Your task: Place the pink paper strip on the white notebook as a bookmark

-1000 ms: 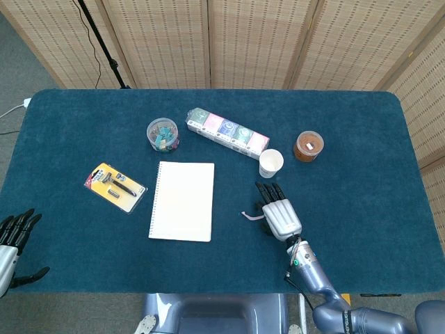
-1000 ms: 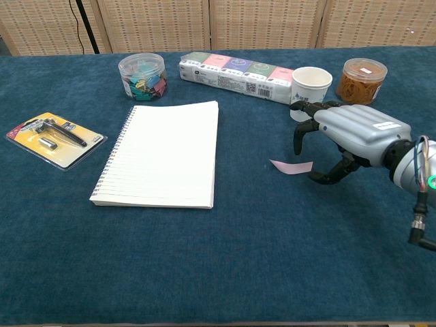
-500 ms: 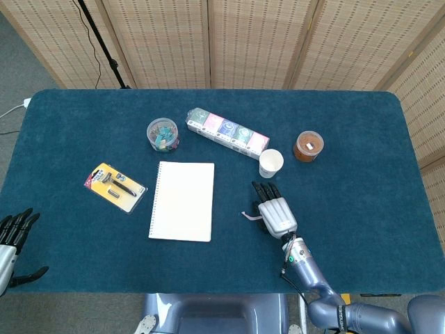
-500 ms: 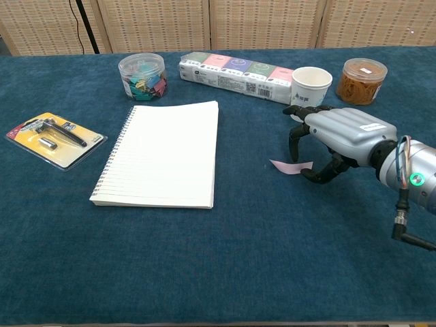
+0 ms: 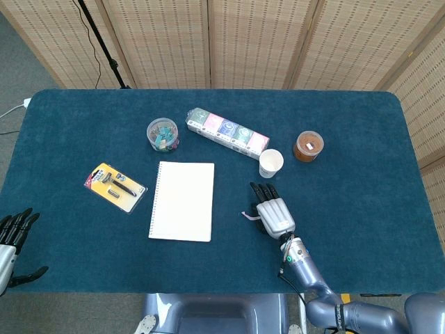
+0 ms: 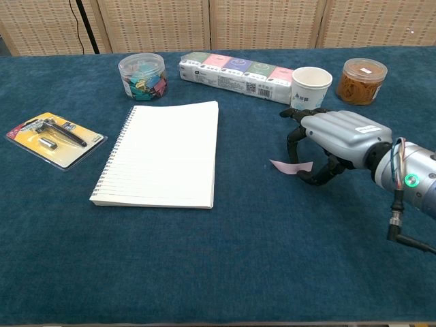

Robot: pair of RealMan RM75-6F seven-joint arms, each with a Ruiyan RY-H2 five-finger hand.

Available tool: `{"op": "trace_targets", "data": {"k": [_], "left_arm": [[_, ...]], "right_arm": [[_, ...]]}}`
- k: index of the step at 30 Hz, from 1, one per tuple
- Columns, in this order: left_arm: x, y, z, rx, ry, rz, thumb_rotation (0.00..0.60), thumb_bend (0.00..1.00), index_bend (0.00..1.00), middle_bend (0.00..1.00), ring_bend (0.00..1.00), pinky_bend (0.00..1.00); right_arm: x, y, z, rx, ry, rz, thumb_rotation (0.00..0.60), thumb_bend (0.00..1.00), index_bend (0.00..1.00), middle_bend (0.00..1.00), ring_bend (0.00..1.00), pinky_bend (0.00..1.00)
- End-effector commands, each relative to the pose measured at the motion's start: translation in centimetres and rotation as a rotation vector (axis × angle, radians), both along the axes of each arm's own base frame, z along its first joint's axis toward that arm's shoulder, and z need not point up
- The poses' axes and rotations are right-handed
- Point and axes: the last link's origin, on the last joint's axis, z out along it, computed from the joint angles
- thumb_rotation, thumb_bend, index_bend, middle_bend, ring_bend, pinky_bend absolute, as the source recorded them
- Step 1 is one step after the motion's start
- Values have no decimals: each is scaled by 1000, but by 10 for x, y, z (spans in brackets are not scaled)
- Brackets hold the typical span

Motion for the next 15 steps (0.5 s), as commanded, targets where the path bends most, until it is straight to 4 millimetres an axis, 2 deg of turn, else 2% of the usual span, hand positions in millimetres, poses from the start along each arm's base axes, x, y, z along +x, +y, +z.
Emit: {"op": "trace_targets", "data": {"k": [1,9,15], "left_arm": [[0,0,0,0,-2,1,600,15,0,0,0,0],[-1,-1,2,9,-10,4,600,15,0,0,0,0],[-1,-1,1,4,-7,4,600,15,0,0,0,0]], "right_arm": [[0,0,-1,2,4,0,600,495,531,0,0,0],[2,0,-5,10,-4,-2,600,562,548,0,0,0],[4,2,-4,9,-12,8,600,576,563,0,0,0]]}}
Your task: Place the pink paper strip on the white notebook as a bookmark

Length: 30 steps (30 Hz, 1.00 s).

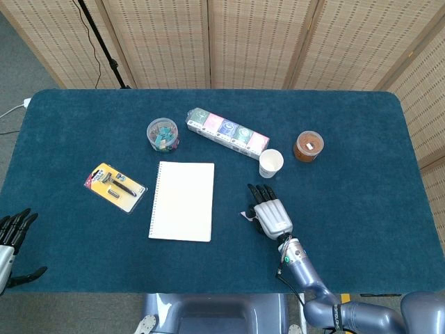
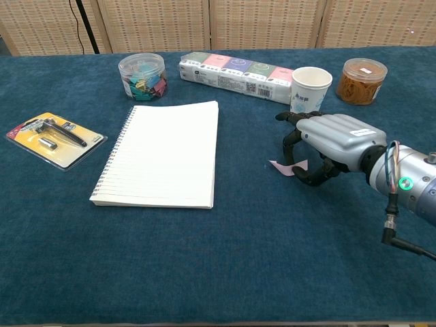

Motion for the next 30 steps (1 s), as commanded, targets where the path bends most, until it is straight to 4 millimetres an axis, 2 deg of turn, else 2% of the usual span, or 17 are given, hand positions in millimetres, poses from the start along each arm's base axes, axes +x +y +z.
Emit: {"op": "trace_targets", "data": {"k": [1,14,18,30], "left_arm": [[0,0,0,-1,-1,0,600,15,0,0,0,0],[0,0,1,-3,-5,-1,600,15,0,0,0,0],[-1,1,1,-3,-5,3,600,15,0,0,0,0],[-3,6,2,-8,-15,27,600,15,0,0,0,0]], "right_arm": [[1,0,1,-3,-4,6,600,577,566,0,0,0],[11,1,7,-32,-20,50,600,577,585,0,0,0],[26,-4,10,-76,-13,145,600,577,588,0,0,0],[70,-19,5,-94,4,245,600,578,593,0,0,0]]}}
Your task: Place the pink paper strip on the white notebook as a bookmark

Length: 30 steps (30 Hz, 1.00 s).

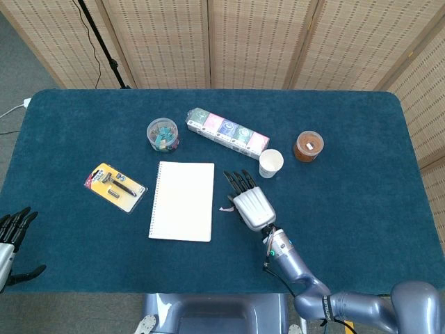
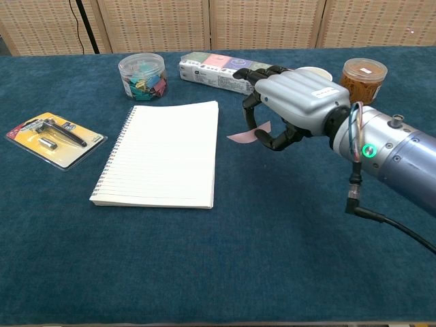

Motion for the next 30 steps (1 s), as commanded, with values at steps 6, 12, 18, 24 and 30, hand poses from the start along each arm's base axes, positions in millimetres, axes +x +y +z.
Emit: {"op": "trace_targets", "data": {"k": [6,12,18,24,30], "left_arm": [[-2,5,2,-5,-12,17,600,16,0,0,0,0],[-3,8,3,-12,-19,25,600,16,0,0,0,0],[-4,10,3,-21,-18,31,600,16,0,0,0,0],[-4,9,2,-27,-16,30,600,15,0,0,0,0],[-4,9,2,-26,-18,29,600,15,0,0,0,0]], "right_arm": [[39,-1,-19,27,15,67,600,579,598,0,0,0],[57,11,-35,52,18,119,600,579,605,0,0,0],[67,23,-46,67,36,180,600,579,609,0,0,0],[73,32,-55,72,61,231,600,578,610,0,0,0],[74,35,-64,74,83,260,600,579,612,0,0,0]]}}
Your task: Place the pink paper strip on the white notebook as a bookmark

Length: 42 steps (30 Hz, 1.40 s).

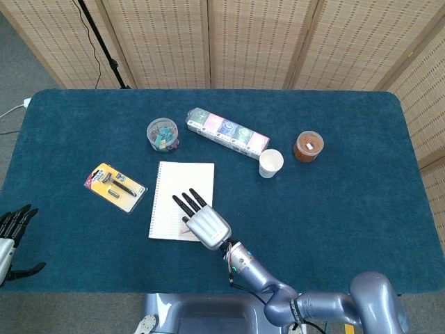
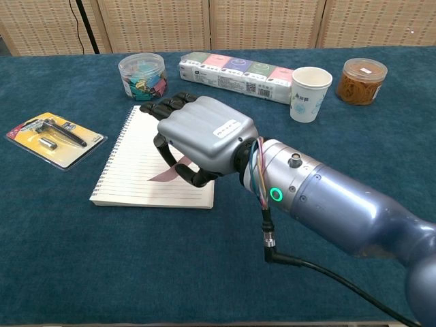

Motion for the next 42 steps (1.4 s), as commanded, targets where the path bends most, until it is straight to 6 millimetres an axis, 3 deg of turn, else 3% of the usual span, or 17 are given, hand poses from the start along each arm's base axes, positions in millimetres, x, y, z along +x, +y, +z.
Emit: {"op": "trace_targets", "data": {"k": [1,19,22,24,27,36,41,42], "left_arm": [[0,0,0,1,-1,0,600,16,0,0,0,0],[-1,0,1,-6,-7,4,600,15,0,0,0,0],[-1,0,3,-3,-11,7,600,16,0,0,0,0],[-2,0,3,-5,-12,6,600,15,0,0,0,0],[-2,-1,3,-9,-11,5,600,15,0,0,0,0],[-2,-2,4,-6,-14,3,600,16,0,0,0,0],[-1,-2,3,-9,-12,1,600,15,0,0,0,0],[-1,-2,2,-13,-10,-1,600,15,0,0,0,0]], "right_arm": [[1,2,-4,1,9,18,600,580,613,0,0,0],[5,-1,-29,-46,52,66,600,580,603,0,0,0],[4,-4,-31,-61,65,63,600,545,556,0,0,0],[3,-5,-31,-73,76,62,600,405,534,0,0,0],[0,-5,-31,-81,86,63,600,278,502,0,0,0],[-3,-5,-18,-102,71,87,600,233,203,0,0,0],[-6,-6,-3,-132,59,109,600,232,139,0,0,0],[-6,-7,8,-162,47,124,600,232,138,0,0,0]]}}
